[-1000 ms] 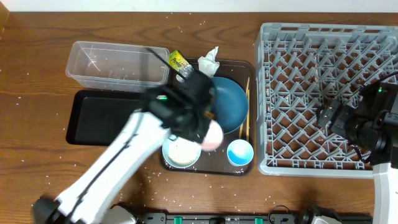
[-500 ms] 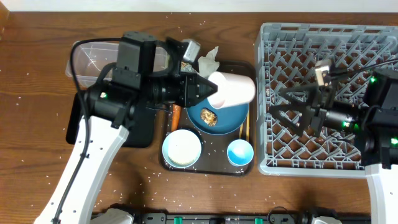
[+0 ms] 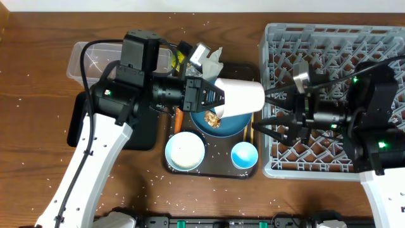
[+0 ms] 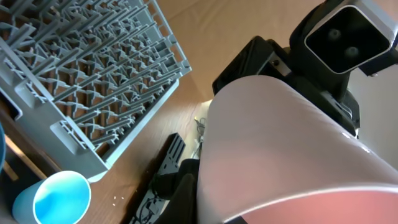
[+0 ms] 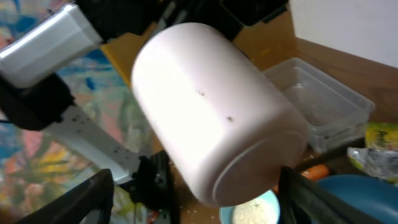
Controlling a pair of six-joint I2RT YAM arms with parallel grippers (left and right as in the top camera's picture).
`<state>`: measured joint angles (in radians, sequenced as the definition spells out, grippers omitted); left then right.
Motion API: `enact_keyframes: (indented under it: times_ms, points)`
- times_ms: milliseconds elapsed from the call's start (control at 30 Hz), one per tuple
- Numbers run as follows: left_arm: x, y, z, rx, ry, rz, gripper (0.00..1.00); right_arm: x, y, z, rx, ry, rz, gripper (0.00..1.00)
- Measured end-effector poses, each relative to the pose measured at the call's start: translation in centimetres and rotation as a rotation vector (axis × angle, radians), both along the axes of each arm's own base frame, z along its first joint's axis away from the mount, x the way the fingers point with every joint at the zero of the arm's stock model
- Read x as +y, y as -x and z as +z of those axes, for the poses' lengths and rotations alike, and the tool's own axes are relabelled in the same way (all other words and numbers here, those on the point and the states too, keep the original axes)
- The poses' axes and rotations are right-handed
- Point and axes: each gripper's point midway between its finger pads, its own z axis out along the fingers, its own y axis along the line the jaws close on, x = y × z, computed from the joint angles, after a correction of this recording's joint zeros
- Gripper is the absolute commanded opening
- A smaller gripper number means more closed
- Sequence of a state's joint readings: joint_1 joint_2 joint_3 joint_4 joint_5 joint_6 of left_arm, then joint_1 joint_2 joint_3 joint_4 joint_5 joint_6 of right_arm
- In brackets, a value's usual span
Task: Sort waste into correct bins and load items into the dishwasher rack
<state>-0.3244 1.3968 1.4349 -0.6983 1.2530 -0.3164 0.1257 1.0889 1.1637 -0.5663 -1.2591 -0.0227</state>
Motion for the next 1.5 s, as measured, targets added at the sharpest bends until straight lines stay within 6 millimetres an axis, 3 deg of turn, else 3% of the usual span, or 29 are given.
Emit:
enact_keyframes:
  times_ms: [367, 500, 700, 900, 1167, 1233, 1267, 1367, 1400, 1500]
  points:
    - [-0.2, 0.3, 0.2, 0.003, 0.01, -0.016, 0.06, 0.5, -1.6, -0.4, -0.03, 0.055, -0.096, 0.86]
    - [-0.6, 1.1, 0.6, 0.007, 0.033, -0.055, 0.06, 0.6, -1.5, -0.4, -0.022, 0.054, -0.093, 0.97]
    - [-0.6, 1.6, 1.0, 0.015, 0.059, -0.086, 0.06, 0.8, -0.9, 0.0, -0.03, 0.036, -0.056, 0.99]
    - [-0.9, 2.2, 1.3, 0.012, 0.073, -0.116, 0.06, 1.3, 0.0, 1.2, -0.073, -0.008, 0.013, 0.9]
    - [-1.2, 2.3, 1.0, -0.015, 0.063, -0.12, 0.06, 2.6, 1.3, 1.9, -0.074, -0.032, 0.082, 0.56]
    - [-1.2, 2.3, 1.0, -0.019, 0.06, -0.118, 0.07, 2.6, 1.2, 1.8, -0.063, -0.031, 0.075, 0.54]
    - [-1.2, 2.3, 1.0, -0.02, 0.059, -0.117, 0.11, 2.6, 1.1, 1.8, -0.057, -0.03, 0.072, 0.52]
    - [-1.2, 2.0, 0.8, -0.037, 0.047, -0.104, 0.62, 2.7, 1.2, 1.7, -0.05, -0.031, 0.077, 0.47]
    - [-1.2, 1.8, 0.7, -0.038, 0.042, -0.097, 0.73, 2.7, 1.3, 1.7, -0.048, -0.031, 0.079, 0.47]
    - [-1.2, 1.5, 0.6, -0.052, 0.032, -0.082, 0.92, 2.6, 1.1, 1.4, -0.023, -0.022, 0.062, 0.48]
